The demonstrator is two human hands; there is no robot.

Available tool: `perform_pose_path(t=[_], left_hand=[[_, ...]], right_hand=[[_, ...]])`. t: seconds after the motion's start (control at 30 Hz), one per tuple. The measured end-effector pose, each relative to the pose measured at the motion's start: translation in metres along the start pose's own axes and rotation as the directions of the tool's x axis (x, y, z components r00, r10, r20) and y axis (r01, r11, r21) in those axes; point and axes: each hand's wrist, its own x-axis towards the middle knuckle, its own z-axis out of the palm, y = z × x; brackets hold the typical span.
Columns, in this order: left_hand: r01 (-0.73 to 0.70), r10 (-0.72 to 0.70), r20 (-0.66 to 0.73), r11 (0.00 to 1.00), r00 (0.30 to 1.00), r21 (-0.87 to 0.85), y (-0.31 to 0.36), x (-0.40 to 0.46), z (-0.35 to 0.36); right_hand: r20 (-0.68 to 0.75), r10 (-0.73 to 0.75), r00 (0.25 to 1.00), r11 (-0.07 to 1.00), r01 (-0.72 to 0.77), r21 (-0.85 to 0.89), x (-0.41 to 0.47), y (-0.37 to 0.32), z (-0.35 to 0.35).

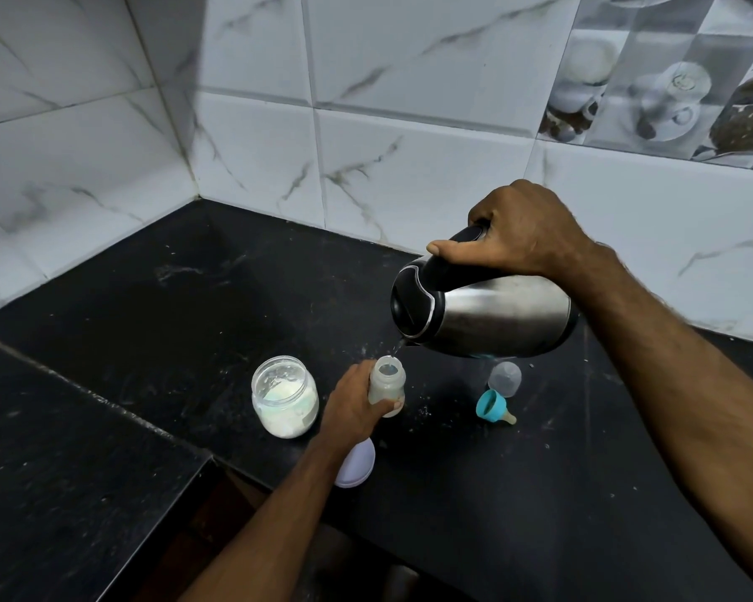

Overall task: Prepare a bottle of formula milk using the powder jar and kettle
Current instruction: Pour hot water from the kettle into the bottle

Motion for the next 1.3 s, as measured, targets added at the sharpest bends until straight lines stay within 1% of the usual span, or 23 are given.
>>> perform_pose_path(t=[0.43, 0.8, 1.3], left_hand=[[0.010, -0.010, -0.007, 1.000, 1.000, -0.016, 0.000, 0.000, 0.000], [0.001, -0.001, -0.007, 1.000, 1.000, -0.011, 0.002, -0.001, 0.000], [0.007, -0.006, 0.023, 1.000, 1.000, -0.010, 0.000, 0.001, -0.001]], right_hand=[[-0.005, 0.016, 1.000, 1.000, -0.016, 0.006, -0.002, 0.000, 0.003], [0.018, 0.021, 1.000, 1.000, -0.022, 0.017, -0.005, 0.000, 0.010], [0.013, 0.014, 1.000, 1.000, -0.014, 0.005, -0.004, -0.003, 0.009]])
